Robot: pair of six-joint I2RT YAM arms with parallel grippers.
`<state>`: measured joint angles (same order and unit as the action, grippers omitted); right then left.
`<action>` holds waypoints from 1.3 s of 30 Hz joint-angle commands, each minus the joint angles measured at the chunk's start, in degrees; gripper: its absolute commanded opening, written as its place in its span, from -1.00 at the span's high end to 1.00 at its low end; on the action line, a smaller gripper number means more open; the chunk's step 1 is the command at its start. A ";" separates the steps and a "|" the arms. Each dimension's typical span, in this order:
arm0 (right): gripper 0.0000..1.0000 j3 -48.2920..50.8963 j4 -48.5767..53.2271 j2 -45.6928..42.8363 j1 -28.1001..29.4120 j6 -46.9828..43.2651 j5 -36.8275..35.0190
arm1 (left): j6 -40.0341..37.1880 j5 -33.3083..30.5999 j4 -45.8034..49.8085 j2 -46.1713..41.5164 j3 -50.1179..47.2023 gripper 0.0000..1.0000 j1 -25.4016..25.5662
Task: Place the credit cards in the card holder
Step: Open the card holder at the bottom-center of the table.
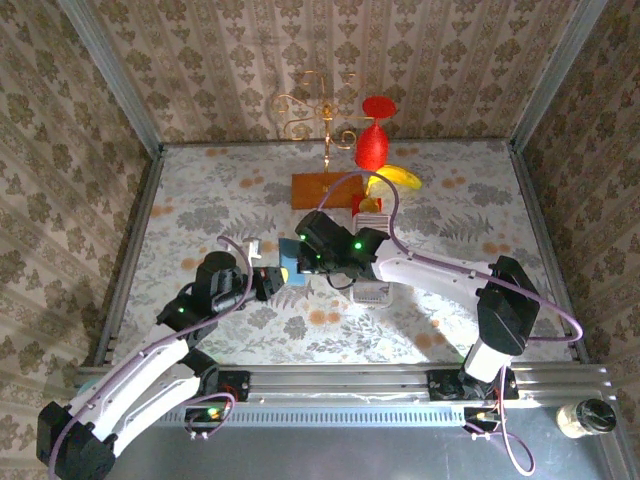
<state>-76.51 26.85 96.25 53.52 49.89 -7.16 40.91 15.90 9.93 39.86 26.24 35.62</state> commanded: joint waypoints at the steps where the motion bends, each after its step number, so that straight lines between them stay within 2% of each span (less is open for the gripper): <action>1: 1.00 2.20 2.58 -2.22 -0.69 1.45 -6.27 | 0.32 -3.17 1.74 -1.01 -0.70 1.00 0.33; 6: 1.00 2.87 1.52 -2.55 -0.62 0.94 -4.68 | 1.67 -2.83 0.57 -0.51 -1.67 1.00 0.33; 12: 1.00 4.18 -0.58 -3.06 -0.11 0.96 -0.48 | 5.02 0.81 0.65 0.61 -2.16 1.00 0.33; 19: 1.00 12.07 -4.51 -2.65 2.86 5.60 1.08 | 12.11 3.88 0.78 -1.54 -9.47 0.94 1.46; 24: 1.00 14.73 -7.77 -2.56 3.85 6.48 2.03 | 12.71 2.82 2.99 -2.59 -12.09 0.72 2.18; 31: 1.00 13.14 -9.31 -2.59 4.22 3.99 4.54 | 8.67 -5.76 12.75 -2.77 -8.23 0.05 2.08; 35: 1.00 13.10 -11.50 -3.21 4.23 3.72 6.37 | 8.93 -5.96 10.53 -2.21 -7.46 -0.22 2.04; 39: 1.00 13.92 -15.40 -4.24 4.23 4.41 8.12 | 8.78 -5.32 8.30 -0.14 -5.50 -0.36 1.80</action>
<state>-61.82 15.25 94.08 57.30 54.04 -1.02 50.46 11.57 19.29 38.89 18.06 37.52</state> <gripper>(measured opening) 0.046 0.673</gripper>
